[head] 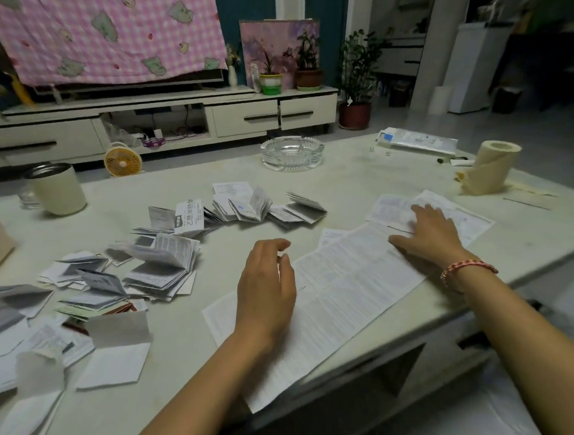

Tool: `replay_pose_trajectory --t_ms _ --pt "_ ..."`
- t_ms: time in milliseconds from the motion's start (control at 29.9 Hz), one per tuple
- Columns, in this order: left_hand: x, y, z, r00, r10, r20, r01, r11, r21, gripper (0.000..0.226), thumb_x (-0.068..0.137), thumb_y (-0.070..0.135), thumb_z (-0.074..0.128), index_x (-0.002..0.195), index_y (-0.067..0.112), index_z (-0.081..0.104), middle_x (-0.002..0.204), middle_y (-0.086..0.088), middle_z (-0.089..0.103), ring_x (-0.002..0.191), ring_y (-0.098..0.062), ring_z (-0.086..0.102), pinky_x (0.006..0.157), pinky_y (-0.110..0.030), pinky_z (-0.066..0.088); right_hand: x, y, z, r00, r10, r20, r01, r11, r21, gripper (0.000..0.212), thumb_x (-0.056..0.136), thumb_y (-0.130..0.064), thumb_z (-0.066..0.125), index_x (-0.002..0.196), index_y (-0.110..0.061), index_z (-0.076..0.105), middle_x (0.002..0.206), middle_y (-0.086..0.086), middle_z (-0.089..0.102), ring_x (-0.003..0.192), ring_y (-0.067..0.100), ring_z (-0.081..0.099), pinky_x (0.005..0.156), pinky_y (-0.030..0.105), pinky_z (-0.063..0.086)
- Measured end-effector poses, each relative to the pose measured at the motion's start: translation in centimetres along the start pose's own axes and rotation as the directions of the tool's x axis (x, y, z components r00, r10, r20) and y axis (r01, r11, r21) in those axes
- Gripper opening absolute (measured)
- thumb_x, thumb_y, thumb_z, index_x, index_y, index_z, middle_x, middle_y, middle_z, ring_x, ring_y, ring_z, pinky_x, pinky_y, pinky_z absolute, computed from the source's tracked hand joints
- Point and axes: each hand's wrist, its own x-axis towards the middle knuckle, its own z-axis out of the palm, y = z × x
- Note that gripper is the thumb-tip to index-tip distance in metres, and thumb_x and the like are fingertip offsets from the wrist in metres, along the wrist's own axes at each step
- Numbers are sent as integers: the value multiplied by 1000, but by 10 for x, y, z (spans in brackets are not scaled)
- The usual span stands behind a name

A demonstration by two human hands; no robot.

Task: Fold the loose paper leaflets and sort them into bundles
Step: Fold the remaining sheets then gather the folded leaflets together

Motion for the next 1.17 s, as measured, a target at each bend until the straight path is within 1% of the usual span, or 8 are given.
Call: replay_pose_trajectory --t_ms 402,569,669,770,870,971,1105,1172 --pt "0 29 -2 991 -124 58 134 969 -207 18 97 16 44 109 14 58 105 7 54 84 10 50 69 -4 38 -8 4 2 981 -147 -125 82 904 -420 19 97 -11 37 110 -3 49 107 16 63 97 34 59 73 35 41" --pt "3 29 -8 974 -218 70 228 937 -266 22 97 20 46 115 14 57 109 8 57 87 9 50 65 3 35 -19 -39 -38 950 34 -311 53 962 266 20 94 -7 41 108 1 52 102 23 60 90 38 56 69 35 39" --pt "6 33 -14 944 -305 128 330 861 -387 30 94 27 52 122 17 52 113 9 55 95 5 51 65 3 37 -47 -79 -64 986 123 -114 18 601 799 14 88 0 48 94 -4 59 83 7 58 75 20 52 58 24 44" --pt "6 31 -23 880 -370 297 475 679 -560 46 85 41 63 123 19 50 116 10 60 102 -1 57 79 -6 46 -86 -102 -65 971 -120 206 -183 175 967 15 85 9 47 90 -1 57 84 13 54 78 21 53 66 21 48" --pt "5 25 -30 804 -428 413 594 549 -587 52 75 45 72 116 15 59 107 -2 70 95 -18 68 87 -36 54 -104 -104 -55 912 -228 340 -295 209 932 18 83 6 50 98 -3 55 95 13 51 89 28 48 68 30 38" --pt "2 22 -38 847 -434 307 529 630 -569 9 85 18 66 93 14 67 93 -4 72 86 -17 69 76 -26 55 -110 -105 -49 938 -117 325 -276 314 909 30 83 7 53 112 3 54 92 14 57 80 26 53 67 28 43" --pt "0 17 -50 945 -255 205 324 823 -467 10 85 12 65 82 4 67 80 -12 67 75 -12 59 68 -20 47 -124 -102 -56 955 -190 -228 294 715 634 47 81 -5 65 121 -19 45 112 -5 53 98 7 52 81 15 44" --pt "0 18 -53 963 -171 210 250 860 -446 17 83 11 67 80 -6 65 80 -25 61 67 -11 53 62 -20 43 -135 -106 -63 882 -446 -154 455 715 531 50 80 -22 69 123 -28 43 114 -18 51 104 -4 49 89 10 40"
